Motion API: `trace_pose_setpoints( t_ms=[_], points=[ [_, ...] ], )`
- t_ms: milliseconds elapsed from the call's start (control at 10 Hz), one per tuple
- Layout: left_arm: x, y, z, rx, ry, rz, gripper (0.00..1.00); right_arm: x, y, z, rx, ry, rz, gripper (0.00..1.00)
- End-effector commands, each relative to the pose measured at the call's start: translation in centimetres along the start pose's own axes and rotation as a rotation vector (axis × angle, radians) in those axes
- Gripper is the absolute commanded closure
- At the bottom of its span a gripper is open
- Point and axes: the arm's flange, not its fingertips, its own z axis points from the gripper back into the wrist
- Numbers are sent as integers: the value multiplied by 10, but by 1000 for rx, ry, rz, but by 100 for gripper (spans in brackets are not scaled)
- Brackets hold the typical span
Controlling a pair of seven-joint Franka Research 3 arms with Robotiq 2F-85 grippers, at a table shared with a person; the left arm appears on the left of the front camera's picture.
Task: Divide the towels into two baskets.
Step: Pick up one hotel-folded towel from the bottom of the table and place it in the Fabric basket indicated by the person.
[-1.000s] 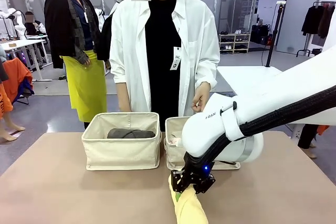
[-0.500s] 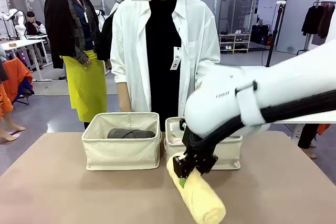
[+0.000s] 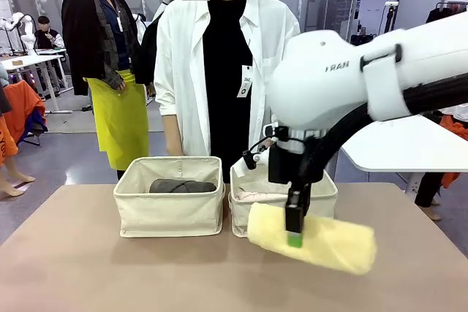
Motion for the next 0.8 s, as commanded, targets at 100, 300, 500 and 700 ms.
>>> trace_pose_setpoints(
  t_ms=[100, 300, 500, 700],
  points=[
    [0, -4, 2, -2, -9, -3, 0, -40, 17, 29, -115, -68, 342, 100],
    [0, -4, 2, -2, -9, -3, 0, -22, 10, 29, -73, 8, 266, 100],
    [0, -4, 2, -2, -9, -3, 0, -22, 10, 29, -73, 8, 266, 100],
    [0, -4, 2, -2, -9, -3, 0, -22, 10, 29, -73, 8, 266, 100]
  ],
)
